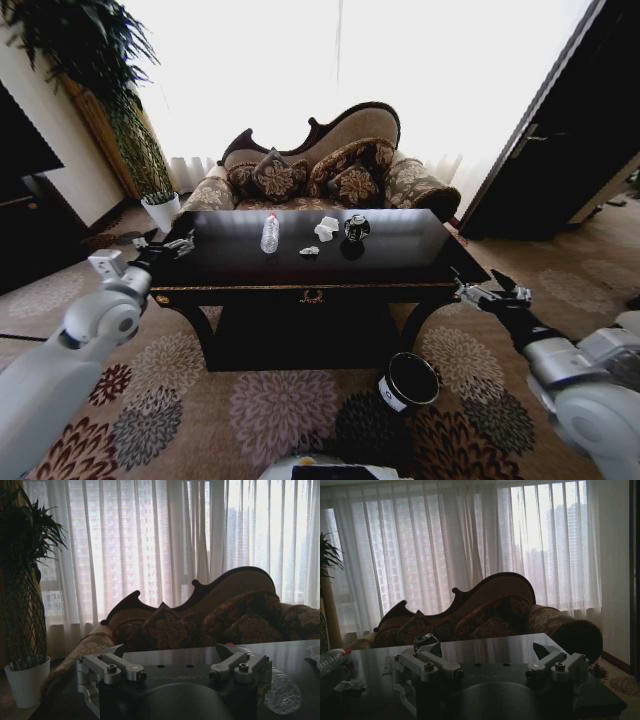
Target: Move to the front of the table and place the trash on the table into the trash bin.
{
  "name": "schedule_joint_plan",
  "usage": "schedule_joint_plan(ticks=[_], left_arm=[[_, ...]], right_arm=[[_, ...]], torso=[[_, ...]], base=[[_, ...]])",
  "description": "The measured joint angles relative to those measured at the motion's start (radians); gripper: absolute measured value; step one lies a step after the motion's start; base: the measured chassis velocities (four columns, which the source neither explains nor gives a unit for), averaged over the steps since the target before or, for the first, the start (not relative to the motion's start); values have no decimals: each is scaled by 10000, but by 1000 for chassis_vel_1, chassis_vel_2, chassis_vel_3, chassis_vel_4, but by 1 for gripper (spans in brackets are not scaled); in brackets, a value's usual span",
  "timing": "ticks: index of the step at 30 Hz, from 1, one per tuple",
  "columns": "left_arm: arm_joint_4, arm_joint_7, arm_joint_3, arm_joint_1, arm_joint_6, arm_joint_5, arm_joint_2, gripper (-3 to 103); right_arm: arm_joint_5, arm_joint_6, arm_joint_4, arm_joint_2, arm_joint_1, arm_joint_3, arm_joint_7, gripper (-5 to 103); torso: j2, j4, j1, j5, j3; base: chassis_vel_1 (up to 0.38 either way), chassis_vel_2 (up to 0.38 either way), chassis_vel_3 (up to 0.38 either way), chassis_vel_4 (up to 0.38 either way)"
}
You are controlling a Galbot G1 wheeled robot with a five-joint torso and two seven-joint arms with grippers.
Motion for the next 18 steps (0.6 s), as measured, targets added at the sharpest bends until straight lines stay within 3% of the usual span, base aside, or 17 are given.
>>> schedule_joint_plan(ticks=[3, 5, 9, 18], left_arm=[[125, -99, 481, -440, 28, 52, -131, 100], [389, -302, 1390, -1261, 84, 91, -431, 100], [556, -512, 2330, -1981, 163, 228, -767, 100], [1301, -739, 3402, -2782, 272, 654, -1463, 100]], right_arm=[[7, 0, 0, 26, -17, 23, -7, 100], [8, 3, -13, 62, -32, 21, -24, 100], [6, 4, -70, 59, 20, -12, -27, 100], [19, 43, -251, 51, -26, 62, -75, 100]], torso=[[0, 2, 0, 0, 0], [0, 1, -1, -2, 0], [0, 1, -1, 0, -1], [-2, 3, -1, 0, 0]], base=[[0, 0, 0, 0], [0, 0, 0, 0], [0, 0, 0, 0], [0, 0, 0, 0]])
